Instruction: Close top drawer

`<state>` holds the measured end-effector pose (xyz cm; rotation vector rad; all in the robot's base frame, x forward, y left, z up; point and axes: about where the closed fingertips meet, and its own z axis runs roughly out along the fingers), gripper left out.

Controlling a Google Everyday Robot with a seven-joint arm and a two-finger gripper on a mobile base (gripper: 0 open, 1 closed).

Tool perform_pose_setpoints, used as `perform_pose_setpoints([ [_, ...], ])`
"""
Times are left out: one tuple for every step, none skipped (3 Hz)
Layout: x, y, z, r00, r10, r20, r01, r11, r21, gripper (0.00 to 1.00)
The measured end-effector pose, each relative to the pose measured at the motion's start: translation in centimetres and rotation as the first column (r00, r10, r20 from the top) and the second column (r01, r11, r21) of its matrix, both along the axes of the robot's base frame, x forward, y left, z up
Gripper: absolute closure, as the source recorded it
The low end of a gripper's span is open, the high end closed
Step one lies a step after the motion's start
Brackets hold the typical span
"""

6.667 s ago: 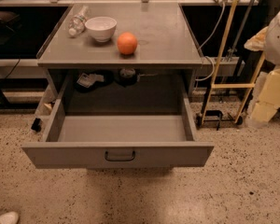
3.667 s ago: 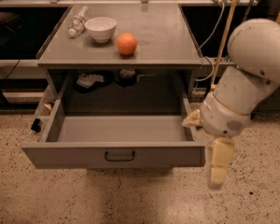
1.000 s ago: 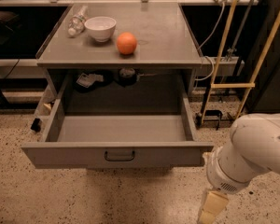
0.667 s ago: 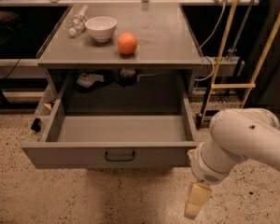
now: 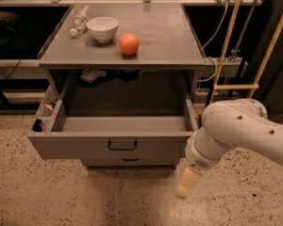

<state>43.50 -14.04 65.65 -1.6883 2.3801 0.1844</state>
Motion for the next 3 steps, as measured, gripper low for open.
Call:
perform_pose_setpoints([
  [3.1,0.5,0.2,0.9972,-0.06,0.046,0.06,0.998,0.002,0.0],
  [5.9,1.6,0.2,0.992,-0.112,0.057,0.112,0.994,0.001,0.0],
  [6.4,2.5,0.4,0.9846,-0.169,0.047,0.168,0.986,0.01,0.0],
])
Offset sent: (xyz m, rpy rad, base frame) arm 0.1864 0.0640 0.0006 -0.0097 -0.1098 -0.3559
